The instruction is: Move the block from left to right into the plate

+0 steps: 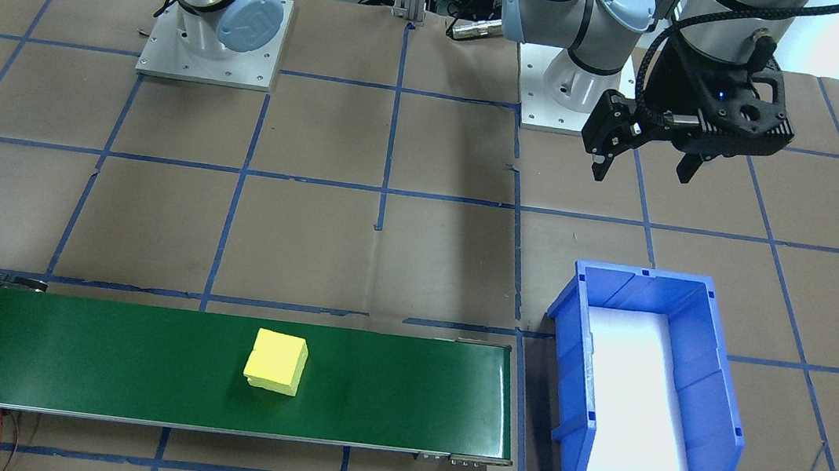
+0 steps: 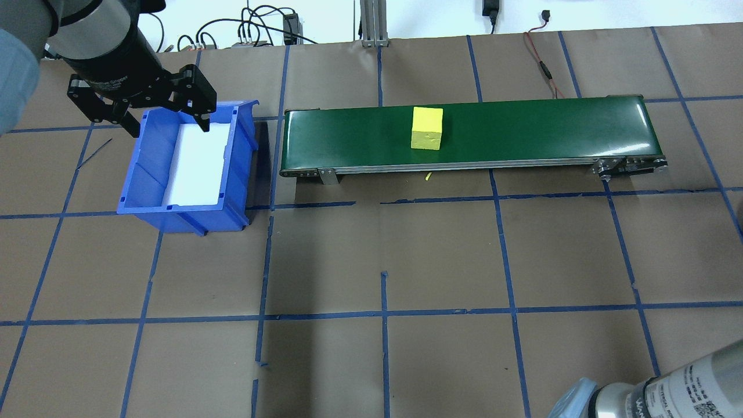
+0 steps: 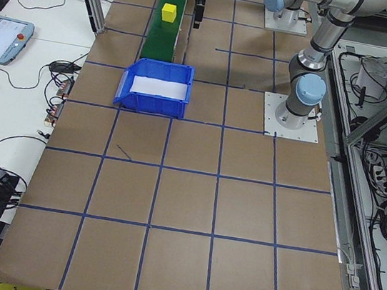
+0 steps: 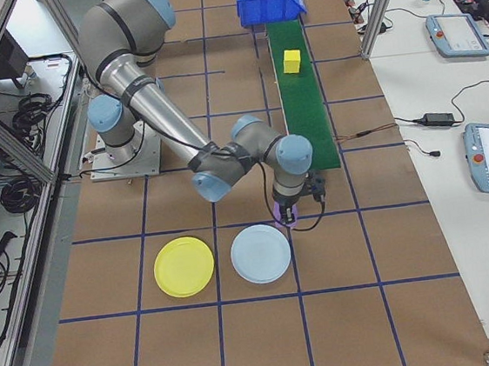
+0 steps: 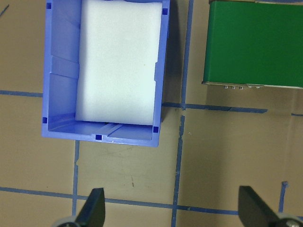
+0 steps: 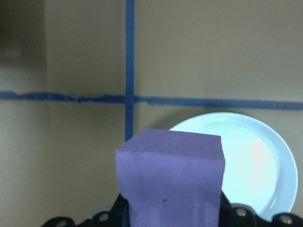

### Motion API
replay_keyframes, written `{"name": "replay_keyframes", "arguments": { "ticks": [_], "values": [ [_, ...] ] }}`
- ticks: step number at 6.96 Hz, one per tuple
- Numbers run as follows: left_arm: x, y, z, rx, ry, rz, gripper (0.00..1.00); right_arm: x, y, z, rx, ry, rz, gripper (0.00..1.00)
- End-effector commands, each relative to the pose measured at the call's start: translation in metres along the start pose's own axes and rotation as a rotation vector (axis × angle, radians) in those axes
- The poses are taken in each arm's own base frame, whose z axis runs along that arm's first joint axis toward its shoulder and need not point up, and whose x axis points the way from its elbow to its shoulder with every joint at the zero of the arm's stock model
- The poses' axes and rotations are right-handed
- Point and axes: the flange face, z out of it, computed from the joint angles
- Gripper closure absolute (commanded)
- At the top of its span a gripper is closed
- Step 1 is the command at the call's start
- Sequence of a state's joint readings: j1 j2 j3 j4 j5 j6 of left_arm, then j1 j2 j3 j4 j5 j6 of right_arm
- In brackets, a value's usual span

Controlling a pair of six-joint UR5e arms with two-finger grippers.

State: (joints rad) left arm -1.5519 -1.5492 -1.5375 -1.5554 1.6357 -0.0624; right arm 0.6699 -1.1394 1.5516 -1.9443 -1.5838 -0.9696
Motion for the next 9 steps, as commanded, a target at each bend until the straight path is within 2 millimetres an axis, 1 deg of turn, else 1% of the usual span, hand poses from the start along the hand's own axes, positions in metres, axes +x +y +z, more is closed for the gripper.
{"name": "replay_keyframes", "arguments": {
  "ticks": [1, 2, 3, 4, 5, 6, 8, 9],
  "values": [
    [-0.001, -0.001, -0.002, 0.003, 0.001, -0.002, 0.0, 0.039, 0.049, 0.014, -0.013, -0.046, -0.065, 0.71],
    [-0.001, -0.001, -0.002, 0.005, 0.001, -0.003, 0.0, 0.046, 0.046, 0.027, -0.012, -0.035, -0.07, 0.69],
    [-0.001, -0.001, -0.002, 0.006, 0.001, -0.004, 0.0, 0.051, 0.043, 0.038, -0.008, -0.03, -0.07, 0.22],
    [-0.001, -0.001, -0.002, 0.006, 0.001, -0.004, 0.0, 0.053, 0.043, 0.035, -0.012, -0.02, -0.071, 0.03],
    [-0.001, -0.001, -0.002, 0.005, -0.001, -0.003, 0.0, 0.052, 0.043, 0.037, -0.014, -0.022, -0.07, 0.01],
    [-0.001, -0.001, -0.001, 0.003, -0.001, -0.003, 0.0, 0.051, 0.044, 0.036, -0.013, -0.022, -0.065, 0.01],
    [-0.001, -0.001, -0.002, 0.005, 0.001, -0.002, 0.0, 0.046, 0.041, 0.023, 0.005, -0.009, -0.048, 0.01],
    [-0.001, -0.001, -0.003, 0.008, 0.001, -0.004, 0.0, 0.019, 0.02, 0.001, 0.038, -0.004, -0.025, 0.01]
  ]
}}
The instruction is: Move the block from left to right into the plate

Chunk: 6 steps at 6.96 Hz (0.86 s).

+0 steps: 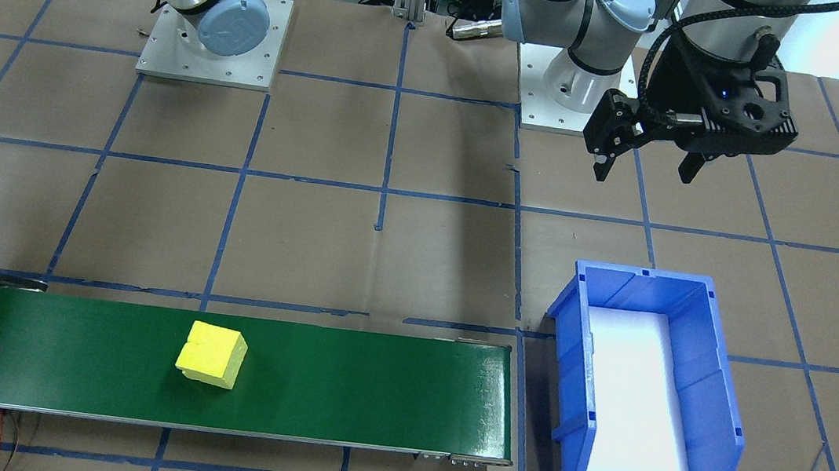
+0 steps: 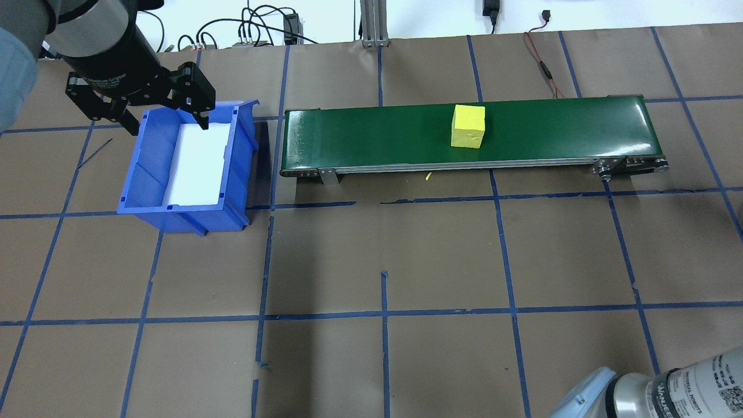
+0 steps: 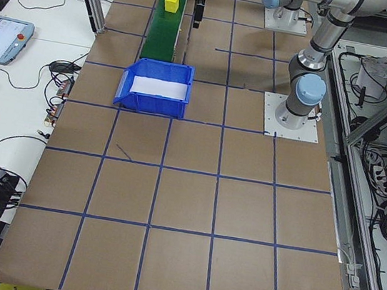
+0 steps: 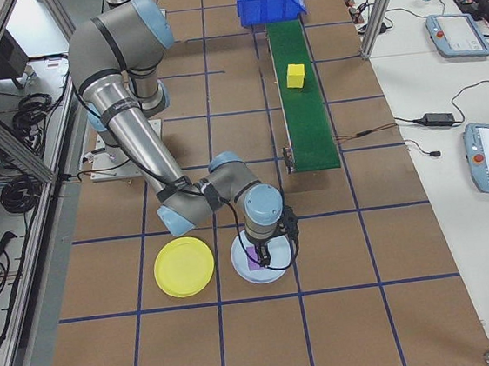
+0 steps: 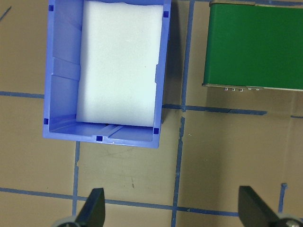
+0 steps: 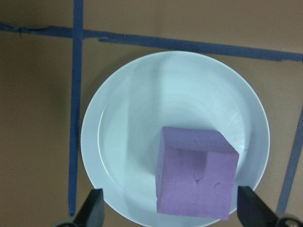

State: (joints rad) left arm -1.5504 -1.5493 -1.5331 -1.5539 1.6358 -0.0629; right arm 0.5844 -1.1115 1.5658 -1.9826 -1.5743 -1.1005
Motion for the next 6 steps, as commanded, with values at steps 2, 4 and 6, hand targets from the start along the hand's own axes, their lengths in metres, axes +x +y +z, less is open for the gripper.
{"name": "replay_keyframes", "arguments": {
  "ticks": [2, 4, 6],
  "values": [
    [-0.001, -0.001, -0.002, 0.004, 0.001, -0.001, 0.0, -0.153, -0.113, -0.088, 0.123, 0.056, 0.022, 0.0],
    [-0.001, -0.001, -0.003, 0.005, 0.001, -0.001, 0.0, -0.267, -0.187, -0.111, 0.186, 0.036, 0.071, 0.0],
    [-0.001, -0.001, -0.003, 0.005, 0.001, -0.001, 0.0, -0.339, -0.221, -0.095, 0.219, -0.149, 0.231, 0.0]
  ]
}}
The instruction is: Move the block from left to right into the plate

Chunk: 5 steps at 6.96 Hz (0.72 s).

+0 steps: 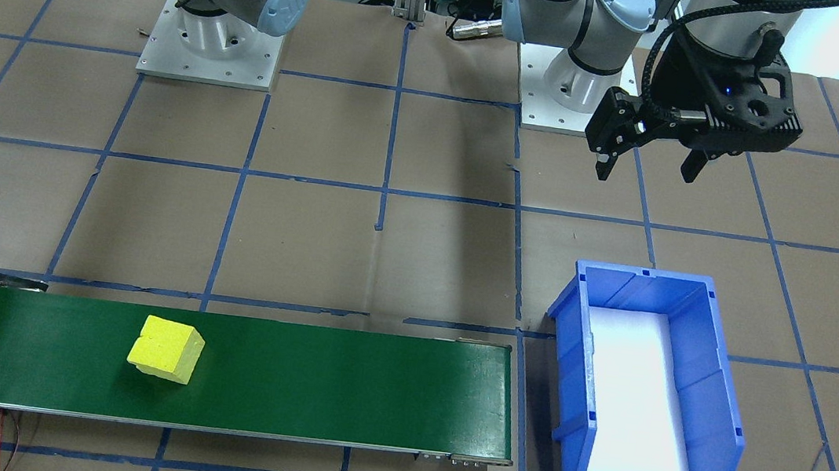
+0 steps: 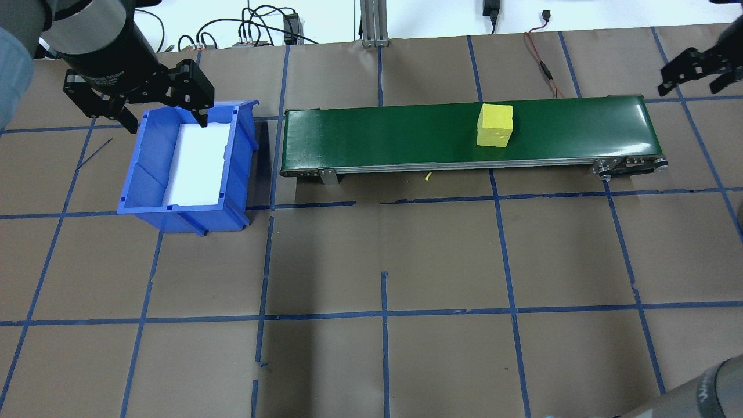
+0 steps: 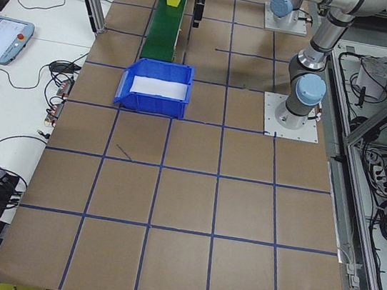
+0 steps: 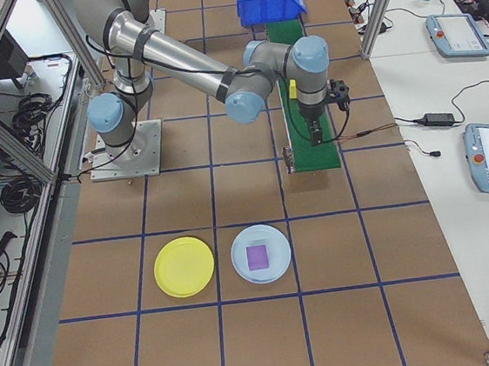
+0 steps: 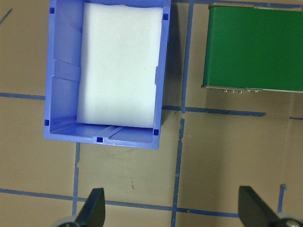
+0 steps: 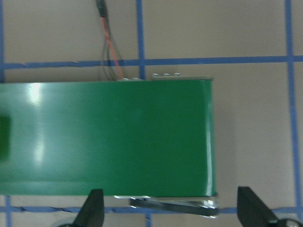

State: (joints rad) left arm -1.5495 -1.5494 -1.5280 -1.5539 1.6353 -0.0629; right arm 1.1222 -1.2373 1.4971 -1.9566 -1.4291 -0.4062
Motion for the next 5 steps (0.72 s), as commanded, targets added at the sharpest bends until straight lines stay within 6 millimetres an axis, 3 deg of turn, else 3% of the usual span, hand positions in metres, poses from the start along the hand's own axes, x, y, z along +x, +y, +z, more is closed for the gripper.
{"name": "replay_keyframes", "arguments": {
  "ticks": [1, 2, 3, 5],
  "values": [
    [0.0, 0.0, 0.0, 0.0, 0.0, 0.0, 0.0, -0.054, -0.016, 0.026, 0.01, -0.204, 0.148, 0.0],
    [0.0, 0.0, 0.0, 0.0, 0.0, 0.0, 0.0, -0.077, -0.019, 0.051, -0.026, -0.289, 0.181, 0.0],
    [-0.001, 0.0, 0.0, 0.0, 0.0, 0.001, 0.0, -0.084, -0.007, 0.079, -0.111, -0.39, 0.202, 0.0],
    [-0.001, -0.001, 0.0, 0.005, 0.0, 0.006, 0.0, -0.083, -0.006, 0.099, -0.132, -0.411, 0.193, 0.01]
  ]
}}
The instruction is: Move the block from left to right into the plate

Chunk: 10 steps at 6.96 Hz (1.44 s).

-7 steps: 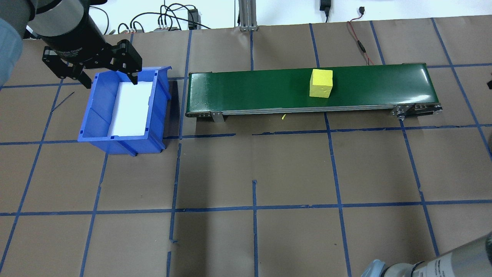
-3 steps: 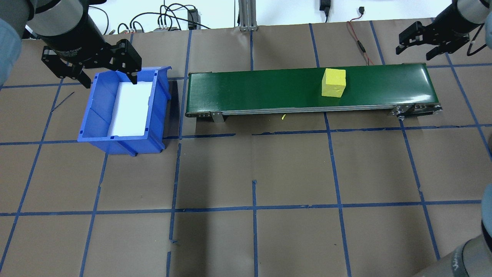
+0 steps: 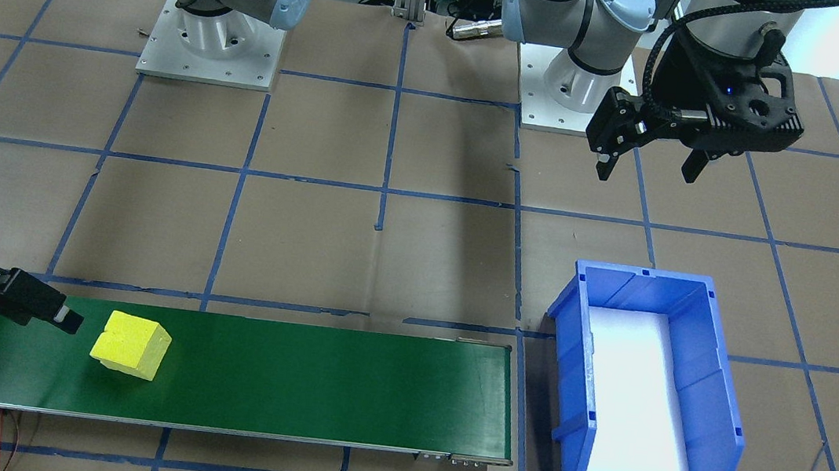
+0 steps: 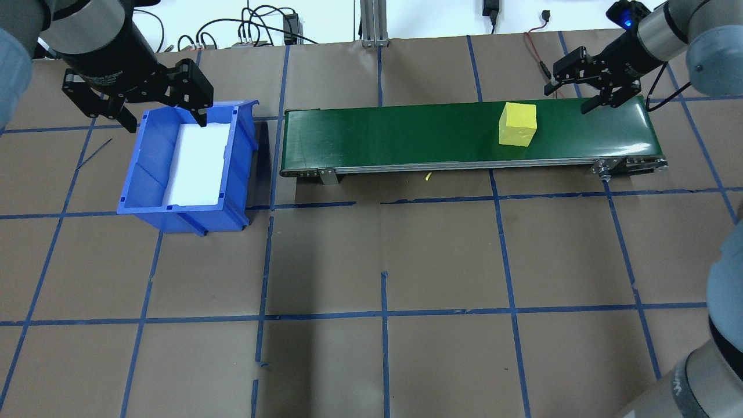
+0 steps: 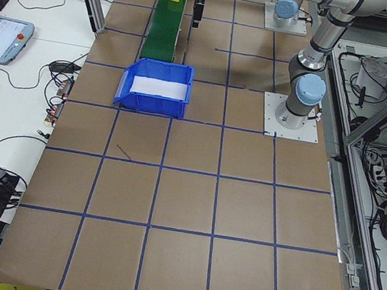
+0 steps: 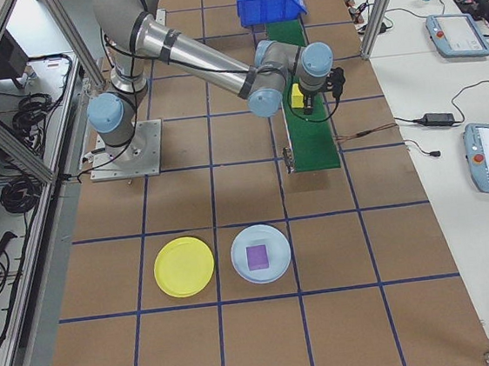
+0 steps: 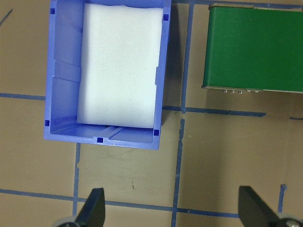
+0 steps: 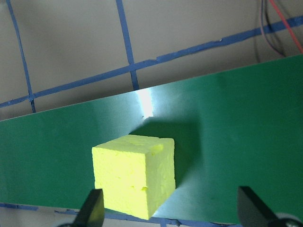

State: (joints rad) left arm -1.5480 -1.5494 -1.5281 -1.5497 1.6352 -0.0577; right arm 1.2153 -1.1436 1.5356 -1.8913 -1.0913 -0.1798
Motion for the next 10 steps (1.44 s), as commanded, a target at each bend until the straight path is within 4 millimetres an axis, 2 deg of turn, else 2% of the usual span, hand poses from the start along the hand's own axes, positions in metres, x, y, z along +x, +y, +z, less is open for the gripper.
{"name": "replay_keyframes", "arguments": {
  "ticks": [1, 2, 5, 7, 8, 9, 10],
  "values": [
    [0.0, 0.0, 0.0, 0.001, 0.0, 0.004, 0.0, 0.013, -0.004, 0.028, -0.042, -0.027, -0.026, 0.01],
    [0.001, 0.0, 0.001, -0.001, 0.0, 0.005, 0.0, 0.014, -0.005, 0.031, -0.045, -0.035, -0.024, 0.01],
    [0.0, -0.001, 0.002, 0.012, -0.001, 0.008, 0.0, 0.029, -0.014, 0.065, -0.057, -0.083, -0.069, 0.03],
    [0.001, -0.001, 0.001, 0.013, 0.001, 0.009, 0.0, 0.032, -0.014, 0.069, -0.062, -0.08, -0.073, 0.05],
    [0.0, -0.001, 0.0, 0.014, 0.001, 0.007, 0.0, 0.033, -0.014, 0.069, -0.064, -0.075, -0.077, 0.12],
    [0.001, -0.001, 0.0, 0.015, 0.001, 0.009, 0.0, 0.03, -0.014, 0.063, -0.056, -0.063, -0.088, 0.4],
    [0.0, -0.001, 0.0, 0.014, 0.001, 0.007, 0.0, 0.031, -0.015, 0.052, -0.053, -0.008, -0.1, 0.56]
  ]
}}
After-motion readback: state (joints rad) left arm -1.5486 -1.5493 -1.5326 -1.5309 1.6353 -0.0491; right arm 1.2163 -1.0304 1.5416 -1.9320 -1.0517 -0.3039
